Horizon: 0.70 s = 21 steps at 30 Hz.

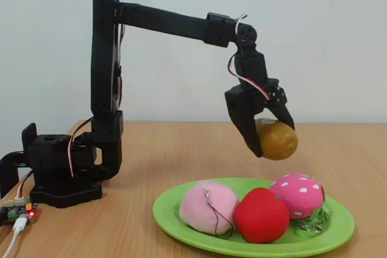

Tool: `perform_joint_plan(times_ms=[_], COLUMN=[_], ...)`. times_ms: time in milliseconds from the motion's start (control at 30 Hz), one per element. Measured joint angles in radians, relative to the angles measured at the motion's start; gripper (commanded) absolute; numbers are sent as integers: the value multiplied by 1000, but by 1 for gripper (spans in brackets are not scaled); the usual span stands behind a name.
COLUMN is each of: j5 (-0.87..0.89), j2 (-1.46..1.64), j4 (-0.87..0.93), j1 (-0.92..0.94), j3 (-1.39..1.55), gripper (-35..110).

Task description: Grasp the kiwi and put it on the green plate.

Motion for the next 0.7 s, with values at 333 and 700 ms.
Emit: perform_joint_plan(times_ms=[333,700], j5=[-28,-87], j2=[118,296], j4=[41,80], j1=[112,167], j3=[117,325], gripper=[30,30])
